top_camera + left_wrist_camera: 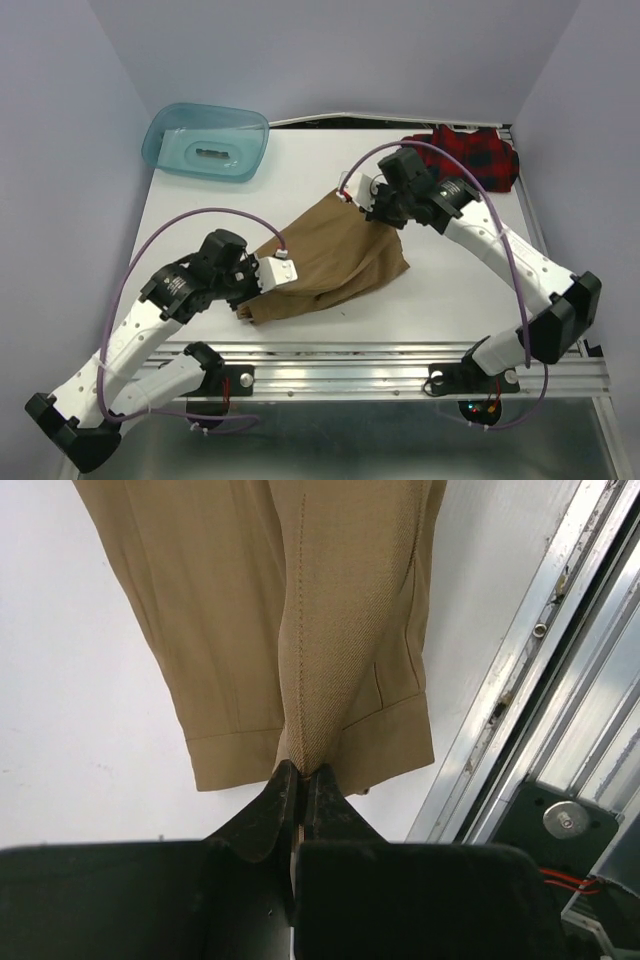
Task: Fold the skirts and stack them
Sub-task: Fold the skirt
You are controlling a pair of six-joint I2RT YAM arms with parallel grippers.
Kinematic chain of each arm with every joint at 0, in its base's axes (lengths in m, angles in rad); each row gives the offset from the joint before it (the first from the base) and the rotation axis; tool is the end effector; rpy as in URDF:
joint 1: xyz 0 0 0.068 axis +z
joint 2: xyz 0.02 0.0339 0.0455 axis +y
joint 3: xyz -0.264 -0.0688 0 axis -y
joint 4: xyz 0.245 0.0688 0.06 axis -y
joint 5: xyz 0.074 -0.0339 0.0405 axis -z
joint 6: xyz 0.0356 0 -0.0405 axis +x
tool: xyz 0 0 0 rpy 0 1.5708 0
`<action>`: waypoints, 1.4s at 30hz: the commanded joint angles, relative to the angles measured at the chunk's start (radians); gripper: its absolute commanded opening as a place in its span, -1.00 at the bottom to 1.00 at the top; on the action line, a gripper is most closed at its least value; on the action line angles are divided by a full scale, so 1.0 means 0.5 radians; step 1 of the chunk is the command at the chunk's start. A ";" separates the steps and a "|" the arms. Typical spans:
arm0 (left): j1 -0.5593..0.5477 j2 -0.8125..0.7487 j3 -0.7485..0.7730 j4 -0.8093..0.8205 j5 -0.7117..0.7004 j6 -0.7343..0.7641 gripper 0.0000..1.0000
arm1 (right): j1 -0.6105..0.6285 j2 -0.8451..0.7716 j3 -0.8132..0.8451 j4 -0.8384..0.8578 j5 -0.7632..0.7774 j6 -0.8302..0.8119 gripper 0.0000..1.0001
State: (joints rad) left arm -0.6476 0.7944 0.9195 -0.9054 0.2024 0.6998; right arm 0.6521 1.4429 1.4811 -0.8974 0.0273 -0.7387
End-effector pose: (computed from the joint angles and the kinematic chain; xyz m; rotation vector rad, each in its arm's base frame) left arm 0.1137 -0.0950 0.3154 1.5365 1.7659 -0.2119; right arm 0.2394 0.1815 0.3617 -1.5480 1.8743 -0.0723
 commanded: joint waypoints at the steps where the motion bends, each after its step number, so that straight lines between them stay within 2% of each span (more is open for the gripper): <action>1: 0.049 0.000 -0.041 0.077 0.019 -0.093 -1.00 | -0.052 0.181 0.247 0.316 0.044 -0.121 -0.99; 4: 0.138 0.019 -0.057 0.087 0.055 -0.087 -1.00 | -0.107 0.320 0.336 0.399 0.004 -0.167 -0.99; 8: 0.444 0.123 -0.047 0.111 0.144 0.030 -1.00 | -0.172 0.553 0.498 0.463 -0.033 -0.243 -0.99; 10: 0.672 0.199 -0.026 0.145 0.175 0.122 -1.00 | -0.190 0.688 0.569 0.518 -0.033 -0.286 -0.99; 14: 0.985 0.536 0.035 0.264 0.252 0.257 -1.00 | -0.215 0.952 0.710 0.592 -0.104 -0.308 -0.99; 18: 1.117 0.861 0.020 0.433 0.264 0.288 -0.93 | -0.215 1.240 0.820 0.797 -0.101 -0.250 -0.98; 21: 1.157 1.126 -0.007 0.516 0.258 0.260 -0.71 | -0.215 1.473 0.986 0.862 -0.061 -0.140 -0.63; 22: 1.157 1.175 -0.008 0.528 0.255 0.236 -0.50 | -0.215 1.519 1.080 0.862 0.033 -0.115 -0.44; 23: 1.160 1.236 -0.008 0.565 0.246 0.211 -0.40 | -0.215 1.577 1.115 0.868 0.059 -0.081 -0.17; 24: 1.160 1.258 -0.008 0.583 0.206 0.184 -0.34 | -0.215 1.587 1.139 0.865 0.077 -0.078 0.19; 26: 1.163 1.304 0.011 0.636 0.172 0.116 -0.15 | -0.215 1.551 1.137 0.887 0.120 -0.057 0.46; 27: 1.169 1.310 0.032 0.645 0.154 0.104 -0.13 | -0.215 1.529 1.131 0.908 0.139 -0.035 0.63; 29: 1.172 1.307 0.057 0.676 0.132 0.034 0.00 | -0.215 1.480 1.127 0.905 0.197 0.008 0.82; 30: 1.172 1.307 0.096 0.676 0.108 0.009 0.02 | -0.215 1.419 1.127 0.875 0.215 0.029 0.89; 31: 1.175 1.304 0.121 0.667 0.108 0.002 0.15 | -0.215 1.382 1.127 0.844 0.225 0.045 0.92; 34: 1.175 1.261 0.210 0.624 0.031 -0.010 0.21 | -0.215 1.211 1.134 0.667 0.209 0.158 0.93; 39: 1.175 1.280 0.244 0.596 -0.095 0.045 0.25 | -0.215 0.971 1.082 0.173 -0.124 0.427 0.87; 42: 1.179 1.362 0.256 0.544 -0.040 0.140 0.25 | -0.215 0.882 0.959 -0.066 -0.330 0.550 0.83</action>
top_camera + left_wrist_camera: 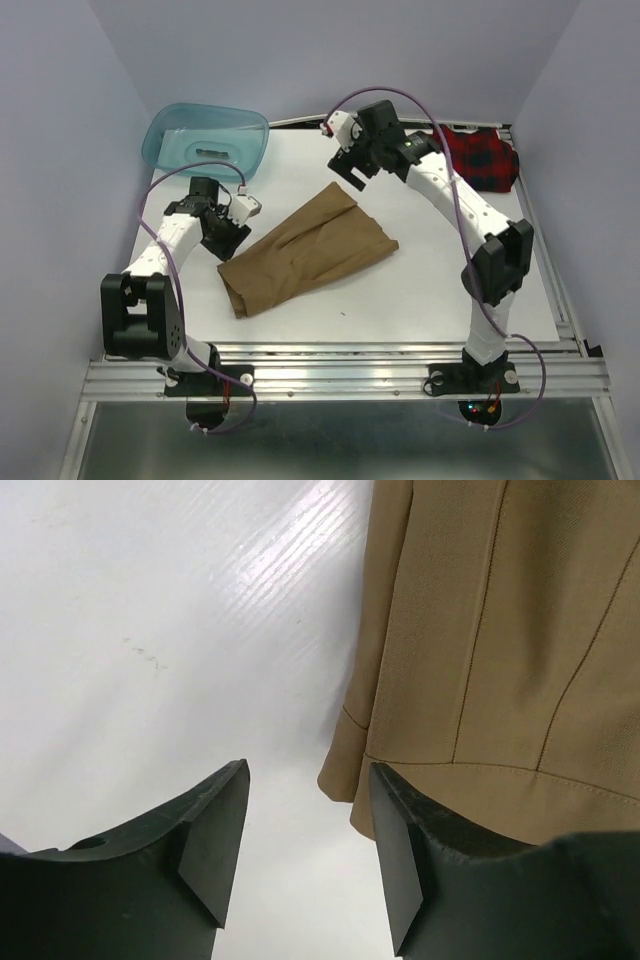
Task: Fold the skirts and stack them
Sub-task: Fold the skirt
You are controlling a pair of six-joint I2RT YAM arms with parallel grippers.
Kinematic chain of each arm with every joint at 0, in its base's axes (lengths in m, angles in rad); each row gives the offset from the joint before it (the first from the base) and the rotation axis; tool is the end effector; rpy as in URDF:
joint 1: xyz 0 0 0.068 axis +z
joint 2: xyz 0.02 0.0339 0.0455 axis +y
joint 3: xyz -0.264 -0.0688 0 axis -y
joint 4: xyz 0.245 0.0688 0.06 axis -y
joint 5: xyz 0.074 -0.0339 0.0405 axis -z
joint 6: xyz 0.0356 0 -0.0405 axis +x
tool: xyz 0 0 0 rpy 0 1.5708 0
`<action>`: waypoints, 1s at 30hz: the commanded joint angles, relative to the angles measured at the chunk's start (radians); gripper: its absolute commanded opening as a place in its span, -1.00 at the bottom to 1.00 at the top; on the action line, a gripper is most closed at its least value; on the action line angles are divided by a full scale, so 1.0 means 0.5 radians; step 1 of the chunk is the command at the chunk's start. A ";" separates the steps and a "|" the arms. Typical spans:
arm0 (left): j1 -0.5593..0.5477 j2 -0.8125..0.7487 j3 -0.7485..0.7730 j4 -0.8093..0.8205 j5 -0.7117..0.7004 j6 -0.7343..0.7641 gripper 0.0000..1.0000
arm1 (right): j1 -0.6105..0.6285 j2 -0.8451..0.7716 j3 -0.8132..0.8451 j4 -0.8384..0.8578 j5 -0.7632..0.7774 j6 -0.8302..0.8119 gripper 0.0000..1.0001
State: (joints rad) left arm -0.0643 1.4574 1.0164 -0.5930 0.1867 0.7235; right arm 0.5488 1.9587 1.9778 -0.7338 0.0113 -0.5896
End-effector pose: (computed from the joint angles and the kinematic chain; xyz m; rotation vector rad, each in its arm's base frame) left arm 0.2920 -0.0254 0.2318 1.0497 2.3527 0.0011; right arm 0.3811 0.2326 0.3507 -1.2269 1.9285 -0.0342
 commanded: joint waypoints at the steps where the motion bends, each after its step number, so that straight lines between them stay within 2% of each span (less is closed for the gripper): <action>1: 0.012 0.055 0.072 -0.111 0.022 0.093 0.25 | -0.008 -0.171 -0.074 -0.449 -0.359 0.265 0.82; 4: 0.018 0.128 0.121 -0.204 0.129 0.148 0.26 | -0.008 -0.239 -0.270 -0.612 -0.669 0.332 0.78; 9: 0.061 0.325 0.185 -0.228 0.179 0.130 0.26 | -0.008 -0.316 -0.742 -0.552 -0.845 0.403 0.69; 12: 0.101 0.432 0.204 -0.241 0.212 0.106 0.09 | -0.008 -0.285 -0.893 -0.429 -0.869 0.482 0.66; 13: 0.110 0.454 0.210 -0.238 0.213 0.096 -0.14 | -0.008 -0.245 -0.912 -0.389 -0.860 0.504 0.63; 16: 0.193 0.509 0.207 -0.231 0.231 0.090 -0.52 | -0.008 -0.150 -0.891 -0.273 -0.793 0.581 0.56; 17: 0.220 0.518 0.201 -0.225 0.231 0.087 -0.70 | -0.008 -0.086 -0.878 -0.245 -0.738 0.596 0.54; 21: 0.245 0.509 0.112 -0.179 0.200 0.087 -0.98 | -0.008 0.068 -0.832 -0.079 -0.551 0.627 0.48; 26: 0.248 0.491 0.032 -0.185 0.237 0.099 -1.00 | -0.103 0.298 -0.713 0.022 -0.336 0.618 0.40; 30: 0.218 0.417 0.001 -0.231 0.259 0.151 -1.00 | -0.263 0.512 -0.450 0.032 -0.161 0.569 0.37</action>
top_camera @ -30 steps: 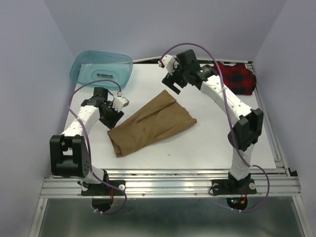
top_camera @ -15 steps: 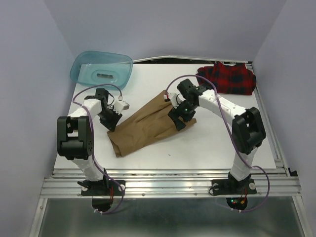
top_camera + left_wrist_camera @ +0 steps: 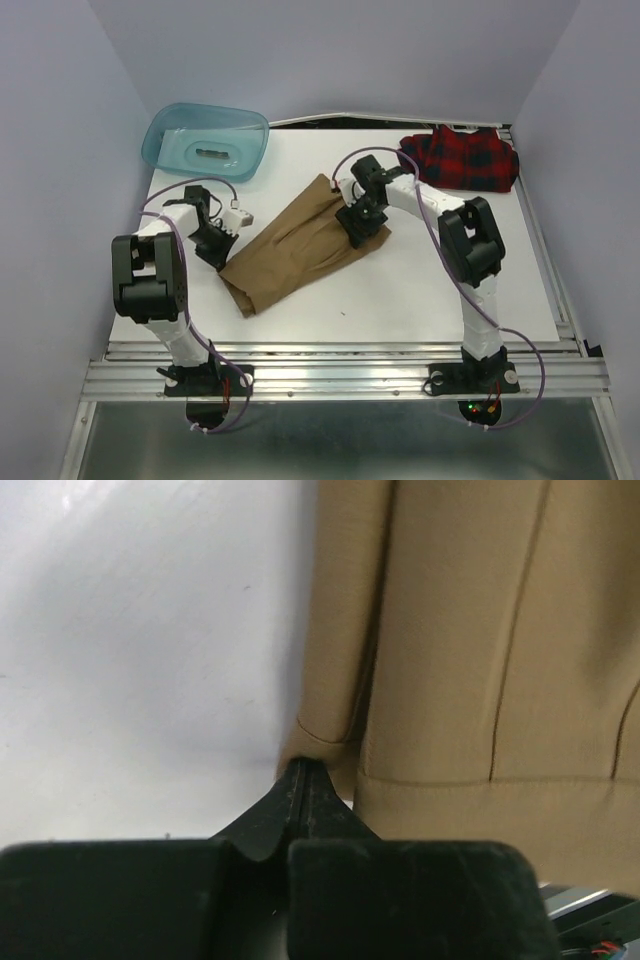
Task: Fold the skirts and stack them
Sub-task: Fold the skirt
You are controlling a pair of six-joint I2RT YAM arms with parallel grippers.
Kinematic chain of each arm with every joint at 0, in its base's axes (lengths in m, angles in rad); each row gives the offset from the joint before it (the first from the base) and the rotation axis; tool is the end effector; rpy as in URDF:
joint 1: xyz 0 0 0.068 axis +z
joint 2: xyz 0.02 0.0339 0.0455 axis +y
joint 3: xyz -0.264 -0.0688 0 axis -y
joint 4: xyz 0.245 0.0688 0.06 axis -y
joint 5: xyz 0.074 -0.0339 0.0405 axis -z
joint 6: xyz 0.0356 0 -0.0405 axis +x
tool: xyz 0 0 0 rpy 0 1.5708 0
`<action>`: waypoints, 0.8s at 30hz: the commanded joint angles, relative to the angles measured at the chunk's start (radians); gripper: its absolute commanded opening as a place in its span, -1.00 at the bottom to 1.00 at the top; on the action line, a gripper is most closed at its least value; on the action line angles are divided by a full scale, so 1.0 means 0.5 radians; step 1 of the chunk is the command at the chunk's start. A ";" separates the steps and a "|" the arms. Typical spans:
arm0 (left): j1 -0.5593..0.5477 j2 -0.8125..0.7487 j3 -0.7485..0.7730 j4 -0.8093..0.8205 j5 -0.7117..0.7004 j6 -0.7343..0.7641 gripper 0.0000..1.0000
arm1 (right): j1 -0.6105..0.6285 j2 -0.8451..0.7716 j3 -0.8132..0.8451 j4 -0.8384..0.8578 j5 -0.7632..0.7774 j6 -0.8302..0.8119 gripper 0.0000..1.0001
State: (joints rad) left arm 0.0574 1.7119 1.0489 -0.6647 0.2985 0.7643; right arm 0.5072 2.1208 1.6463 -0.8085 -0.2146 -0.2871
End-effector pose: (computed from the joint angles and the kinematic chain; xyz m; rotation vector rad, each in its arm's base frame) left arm 0.3132 0.0075 0.1665 1.0141 2.6005 -0.2486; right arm 0.3759 0.2175 0.1757 -1.1469 2.6191 0.3516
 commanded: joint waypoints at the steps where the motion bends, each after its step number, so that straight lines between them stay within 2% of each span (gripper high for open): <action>1: -0.059 -0.122 -0.076 -0.103 0.065 0.091 -1.00 | -0.207 0.240 0.266 0.184 0.297 -0.073 0.37; 4: -0.118 -0.269 -0.094 -0.204 0.221 0.201 -1.00 | -0.247 0.283 0.462 0.230 0.398 -0.177 0.40; 7: -0.381 -0.463 -0.125 -0.312 0.366 0.300 -1.00 | -0.247 0.290 0.682 0.307 0.408 -0.208 0.46; 8: -0.531 -0.566 -0.140 -0.300 0.369 0.297 -1.00 | -0.247 0.284 0.747 0.319 0.408 -0.202 0.48; 11: -0.703 -0.690 -0.168 -0.284 0.382 0.288 -1.00 | -0.247 0.235 0.898 0.283 0.338 -0.242 0.53; 12: -0.737 -0.736 -0.162 -0.278 0.391 0.272 -1.00 | -0.247 0.131 0.871 0.298 0.264 -0.242 0.55; 14: -0.729 -0.733 -0.119 -0.223 0.354 0.163 -1.00 | -0.247 0.011 0.737 0.310 0.172 -0.242 0.55; 16: -0.615 -0.724 -0.070 -0.165 0.345 0.095 -1.00 | -0.247 -0.164 0.632 0.301 0.049 -0.214 0.55; 19: -0.431 -0.651 0.034 0.129 0.171 -0.196 -1.00 | -0.247 -0.327 0.463 0.237 -0.077 -0.141 0.50; 24: -0.388 -0.253 0.228 0.289 -0.057 -0.307 -1.00 | -0.229 -0.477 0.248 0.160 -0.306 0.025 0.37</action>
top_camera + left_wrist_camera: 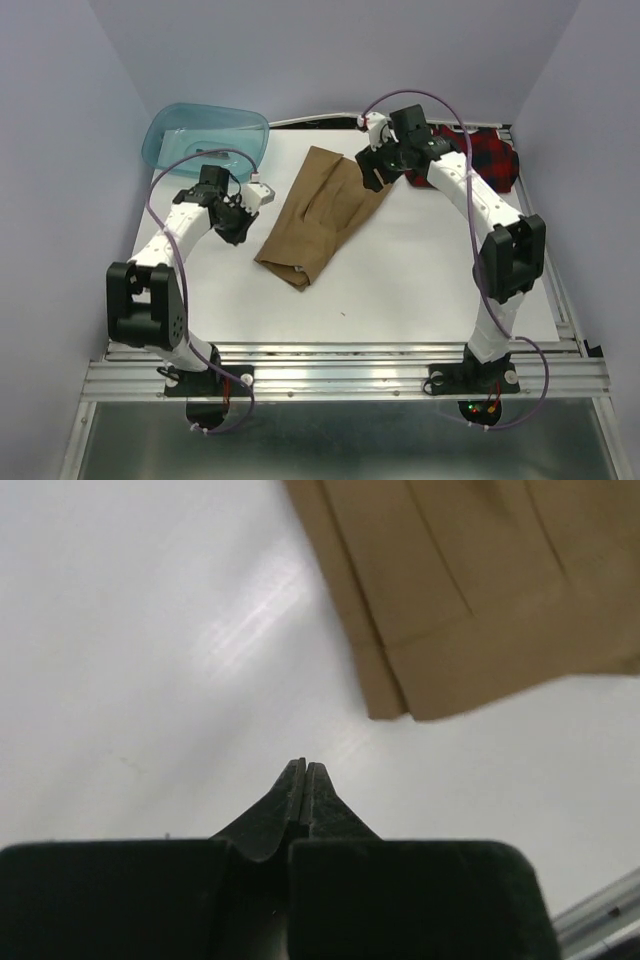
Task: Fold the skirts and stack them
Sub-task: Fold the skirt
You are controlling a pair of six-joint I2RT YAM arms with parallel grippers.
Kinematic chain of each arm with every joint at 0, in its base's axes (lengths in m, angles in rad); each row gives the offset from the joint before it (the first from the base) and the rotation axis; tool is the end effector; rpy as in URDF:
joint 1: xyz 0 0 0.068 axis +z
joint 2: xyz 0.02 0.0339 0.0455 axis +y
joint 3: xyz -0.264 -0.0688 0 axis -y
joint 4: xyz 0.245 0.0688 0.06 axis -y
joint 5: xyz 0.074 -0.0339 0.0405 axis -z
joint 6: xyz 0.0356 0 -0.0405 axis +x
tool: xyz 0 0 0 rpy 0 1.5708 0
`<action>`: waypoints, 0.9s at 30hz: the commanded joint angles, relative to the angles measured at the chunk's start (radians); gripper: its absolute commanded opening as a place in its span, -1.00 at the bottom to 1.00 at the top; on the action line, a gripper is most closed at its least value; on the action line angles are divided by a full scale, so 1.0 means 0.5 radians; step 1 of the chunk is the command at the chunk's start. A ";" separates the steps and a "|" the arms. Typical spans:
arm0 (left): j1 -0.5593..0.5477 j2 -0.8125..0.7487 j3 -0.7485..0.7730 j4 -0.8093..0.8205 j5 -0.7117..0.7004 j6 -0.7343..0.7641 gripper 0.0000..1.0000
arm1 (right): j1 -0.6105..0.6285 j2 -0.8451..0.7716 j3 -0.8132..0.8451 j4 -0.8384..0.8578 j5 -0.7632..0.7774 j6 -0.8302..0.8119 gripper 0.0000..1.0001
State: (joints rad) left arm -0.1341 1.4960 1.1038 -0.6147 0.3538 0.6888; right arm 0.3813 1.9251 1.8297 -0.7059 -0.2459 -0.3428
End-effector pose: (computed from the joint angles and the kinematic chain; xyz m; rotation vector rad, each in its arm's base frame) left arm 0.3026 -0.0533 0.2478 1.1175 2.2376 -0.2314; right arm 0.4021 0.1706 0.3195 -0.9463 2.1651 0.3100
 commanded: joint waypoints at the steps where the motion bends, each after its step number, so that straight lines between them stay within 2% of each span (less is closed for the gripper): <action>1: -0.005 0.220 0.130 0.217 -0.204 -0.153 -1.00 | 0.023 -0.119 -0.189 -0.052 -0.266 0.176 0.36; 7: -0.103 0.453 0.063 0.324 -0.260 -0.043 -1.00 | 0.023 -0.236 -0.426 0.010 -0.346 0.247 0.34; 11: -0.210 0.460 -0.057 0.367 -0.202 -0.028 -1.00 | 0.023 -0.242 -0.432 -0.002 -0.361 0.256 0.33; 20: -0.701 0.123 -0.321 0.383 0.105 -0.046 -1.00 | 0.023 -0.157 -0.361 0.001 -0.441 0.284 0.31; 23: -0.726 -0.003 -0.348 0.371 0.237 -0.129 -1.00 | 0.023 -0.114 -0.383 0.016 -0.548 0.311 0.30; 27: -0.652 -0.205 -0.364 0.383 0.262 -0.230 -1.00 | 0.023 -0.061 -0.542 0.169 -0.805 0.375 0.24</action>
State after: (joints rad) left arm -0.5007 1.5059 0.9287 -0.4244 0.4263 0.6308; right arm 0.3843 1.8675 1.6062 -0.7139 -0.5060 -0.1951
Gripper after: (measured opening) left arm 0.022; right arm 0.631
